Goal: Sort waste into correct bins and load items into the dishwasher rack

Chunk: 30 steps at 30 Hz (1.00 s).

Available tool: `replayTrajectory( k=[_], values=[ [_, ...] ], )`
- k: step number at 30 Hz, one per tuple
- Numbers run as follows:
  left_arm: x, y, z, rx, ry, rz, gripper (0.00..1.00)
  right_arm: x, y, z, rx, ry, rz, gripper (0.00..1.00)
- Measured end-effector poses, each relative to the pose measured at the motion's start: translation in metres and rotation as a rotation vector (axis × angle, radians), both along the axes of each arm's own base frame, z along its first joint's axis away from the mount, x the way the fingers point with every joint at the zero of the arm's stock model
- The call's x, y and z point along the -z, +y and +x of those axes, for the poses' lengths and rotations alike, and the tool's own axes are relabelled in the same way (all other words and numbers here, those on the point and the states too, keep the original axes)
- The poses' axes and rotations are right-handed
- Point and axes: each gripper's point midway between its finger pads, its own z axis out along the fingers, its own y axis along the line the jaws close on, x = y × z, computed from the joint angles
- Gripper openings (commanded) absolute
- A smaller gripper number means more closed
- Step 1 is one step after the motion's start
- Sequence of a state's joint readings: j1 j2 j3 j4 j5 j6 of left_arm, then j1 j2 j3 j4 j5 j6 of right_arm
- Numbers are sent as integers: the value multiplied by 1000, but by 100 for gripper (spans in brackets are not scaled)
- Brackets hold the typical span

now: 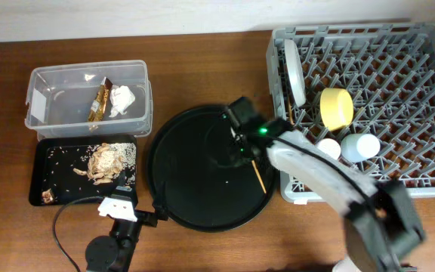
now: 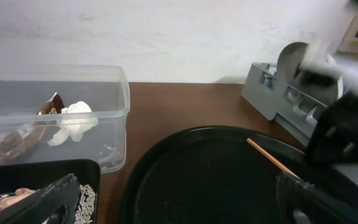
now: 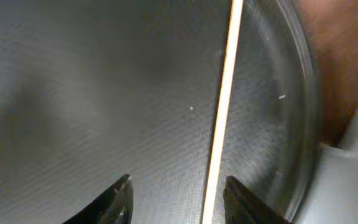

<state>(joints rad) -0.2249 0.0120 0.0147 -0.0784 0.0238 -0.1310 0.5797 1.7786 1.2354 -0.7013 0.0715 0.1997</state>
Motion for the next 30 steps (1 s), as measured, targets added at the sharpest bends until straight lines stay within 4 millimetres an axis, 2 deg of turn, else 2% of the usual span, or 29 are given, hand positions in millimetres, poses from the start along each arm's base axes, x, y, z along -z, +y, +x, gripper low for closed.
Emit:
replayTrajectory(
  k=[1,2,3,9,10,11,12,13,14,15,16,18,19,20,21,23,24,25,26,27,28,29,30],
  values=[
    [0,0,0,0,0,0,99,33,-6,1,24,51,-49,36],
    [0,0,0,0,0,0,99,59,-14,-5,39,111,-97,15],
    [0,0,0,0,-1,0,99,61,-15,-1,52,104,-98,4],
    [0,0,0,0,0,0,100,60,-14,-8,53,133,-95,4],
    [0,0,0,0,0,0,100,45,-20,-13,58,121,-95,4],
    [0,0,0,0,0,0,99,26,-21,-10,64,73,-71,4],
    [0,0,0,0,0,0,99,-5,-24,-1,80,-9,-39,4],
    [0,0,0,0,0,0,99,-50,-34,8,115,-132,1,4],
    [0,0,0,0,0,0,99,-99,-61,19,194,-272,26,4],
    [0,0,0,0,0,0,99,-114,-83,25,254,-314,16,4],
    [0,0,0,0,0,0,99,-111,-100,28,295,-305,-9,4],
    [0,0,0,0,0,0,99,-85,-123,34,346,-251,-84,4],
    [0,0,0,0,0,0,99,-59,-134,32,362,-186,-133,12],
    [0,0,0,0,0,0,99,-37,-142,31,375,-123,-155,36],
    [0,0,0,0,0,0,99,-24,-144,28,373,-79,-154,41],
    [0,0,0,0,0,0,99,-27,-143,19,358,-45,-139,47],
    [0,0,0,0,0,0,99,-34,-141,15,352,-44,-130,53],
    [0,0,0,0,0,0,99,-52,-136,11,335,-71,-108,58],
    [0,0,0,0,0,0,99,-79,-125,8,309,-138,-65,59],
    [0,0,0,0,-1,0,99,-116,-115,4,283,-232,-6,57],
    [0,0,0,0,0,0,100,-163,-109,-7,263,-349,69,56],
    [0,0,0,0,0,0,99,-173,-111,-14,263,-363,81,56],
    [0,0,0,0,0,0,99,-174,-113,-25,258,-336,80,55]
  ],
)
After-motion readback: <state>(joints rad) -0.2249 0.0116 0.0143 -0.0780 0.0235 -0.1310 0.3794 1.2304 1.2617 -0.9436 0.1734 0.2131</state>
